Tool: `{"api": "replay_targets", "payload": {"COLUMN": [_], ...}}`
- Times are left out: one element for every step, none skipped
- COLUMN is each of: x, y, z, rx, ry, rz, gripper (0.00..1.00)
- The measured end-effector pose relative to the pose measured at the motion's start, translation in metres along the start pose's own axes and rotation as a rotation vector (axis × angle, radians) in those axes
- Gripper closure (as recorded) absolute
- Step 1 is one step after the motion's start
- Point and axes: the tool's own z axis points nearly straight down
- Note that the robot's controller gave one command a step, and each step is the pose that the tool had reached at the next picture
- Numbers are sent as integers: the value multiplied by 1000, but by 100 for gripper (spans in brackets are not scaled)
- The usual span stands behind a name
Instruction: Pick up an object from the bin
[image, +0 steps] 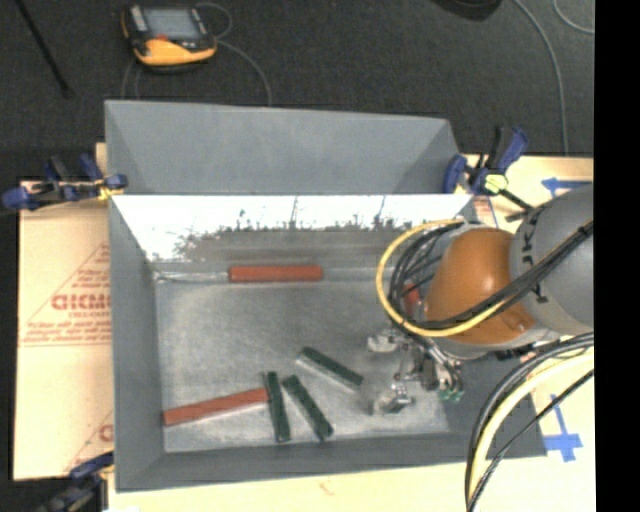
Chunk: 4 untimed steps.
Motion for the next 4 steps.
{"api": "replay_targets", "payload": {"x": [-25,-25,-49,-48], "y": [71,71,85,85], "z": [-3,-3,-140,-140], "rx": [-1,-1,-1,-1], "ry": [39,39,24,25], "rz": [-111,-112,-127,-128], "gripper": [100,100,100,0]}}
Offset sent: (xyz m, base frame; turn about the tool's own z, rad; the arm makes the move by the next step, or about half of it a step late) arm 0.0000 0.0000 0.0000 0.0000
